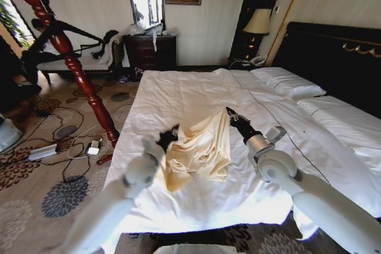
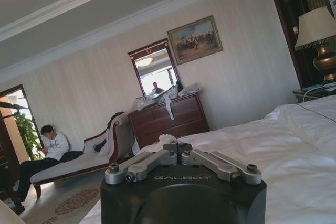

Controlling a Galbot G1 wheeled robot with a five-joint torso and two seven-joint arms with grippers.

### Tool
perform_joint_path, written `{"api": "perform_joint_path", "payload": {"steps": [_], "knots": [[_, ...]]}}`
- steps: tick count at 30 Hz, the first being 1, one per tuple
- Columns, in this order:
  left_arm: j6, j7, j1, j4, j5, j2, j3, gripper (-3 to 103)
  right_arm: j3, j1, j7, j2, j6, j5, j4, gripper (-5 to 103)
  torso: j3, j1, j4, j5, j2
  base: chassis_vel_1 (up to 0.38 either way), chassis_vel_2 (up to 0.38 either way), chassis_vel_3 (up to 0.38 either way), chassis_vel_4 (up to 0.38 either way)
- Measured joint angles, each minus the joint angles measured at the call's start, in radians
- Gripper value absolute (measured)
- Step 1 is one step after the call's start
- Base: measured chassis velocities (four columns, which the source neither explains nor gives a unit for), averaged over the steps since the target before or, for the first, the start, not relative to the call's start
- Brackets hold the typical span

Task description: Pick up the clothes from the bed and hang them on the clothes hanger.

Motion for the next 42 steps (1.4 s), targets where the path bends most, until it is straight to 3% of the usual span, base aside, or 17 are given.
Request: {"api": "perform_joint_path", "payload": {"steps": [4, 5, 10, 15, 21, 23, 24, 27, 30, 34, 37, 42], "knots": [[-0.001, -0.025, -0.091, -0.017, -0.113, 0.124, -0.09, 0, 0.013, 0.008, 0.002, -0.013, 0.002, 0.029, 0.008, 0, 0.0, 0.0, -0.0004, 0.0003, 0.0, 0.0, 0.0, 0.0, 0.0], [-0.002, -0.033, -0.164, 0.006, -0.176, 0.196, -0.142, 0, 0.024, 0.024, -0.001, -0.023, 0.011, 0.053, 0.019, 0, 0.0, 0.0, -0.0001, 0.0004, 0.0, 0.0, 0.0, 0.0, 0.0], [-0.002, -0.037, -0.296, 0.063, -0.257, 0.268, -0.172, 0, 0.05, 0.062, -0.027, -0.05, 0.032, 0.089, 0.04, 0, 0.0, 0.0, 0.0, 0.0001, 0.0, 0.0, 0.0, 0.0, 0.0], [-0.005, -0.041, -0.568, 0.184, -0.375, 0.351, -0.161, 0, 0.171, 0.147, -0.089, -0.154, 0.079, 0.176, 0.068, 0, 0.0, 0.0, -0.0004, 0.0004, 0.0, 0.0, 0.0, 0.0, 0.0], [-0.008, -0.032, -0.677, 0.222, -0.453, 0.417, -0.165, 0, 0.269, 0.209, -0.103, -0.231, 0.105, 0.269, 0.09, 0, 0.0, 0.0, -0.0002, 0.0005, 0.0, 0.0, 0.0, 0.0, 0.0], [-0.01, -0.028, -0.655, 0.193, -0.47, 0.449, -0.203, 0, 0.286, 0.198, -0.1, -0.24, 0.113, 0.273, 0.103, 0, 0.0, 0.0, -0.0006, 0.0, 0.0, 0.0, 0.0, 0.0, 0.0], [-0.014, -0.026, -0.597, 0.143, -0.469, 0.469, -0.235, 0, 0.28, 0.164, -0.083, -0.234, 0.115, 0.252, 0.119, 0, 0.0, 0.0, 0.0003, 0.0007, 0.0, 0.0, 0.0, 0.0, 0.0], [-0.015, -0.031, -0.477, 0.057, -0.451, 0.471, -0.268, 0, 0.252, 0.112, -0.049, -0.21, 0.113, 0.213, 0.134, 0, 0.0, 0.0, 0.0003, 0.0009, 0.0, 0.0, 0.0, 0.0, 0.0], [-0.017, -0.055, -0.219, -0.048, -0.374, 0.397, -0.297, 0, 0.217, 0.021, -0.007, -0.175, 0.091, 0.161, 0.15, 0, 0.0, 0.0, -0.0006, 0.0002, 0.0, 0.0, 0.0, 0.0, 0.0], [-0.01, -0.068, -0.084, -0.068, -0.318, 0.336, -0.293, 0, 0.214, -0.018, 0.016, -0.172, 0.06, 0.145, 0.153, 0, 0.0, 0.0, -0.0007, 0.0005, 0.0, 0.0, 0.0, 0.0, 0.0], [0.02, -0.103, 0.021, -0.066, -0.298, 0.302, -0.289, 0, 0.208, -0.028, 0.043, -0.173, 0.026, 0.145, 0.15, 0, 0.0, 0.0, -0.0003, 0.0005, 0.0, 0.0, 0.0, 0.0, 0.0], [0.16, -0.248, 0.176, -0.059, -0.298, 0.248, -0.273, 0, 0.183, -0.033, 0.119, -0.188, -0.09, 0.157, 0.156, 0, 0.0, 0.0, -0.0003, 0.0006, 0.0, 0.0, 0.0, 0.0, 0.0]]}}
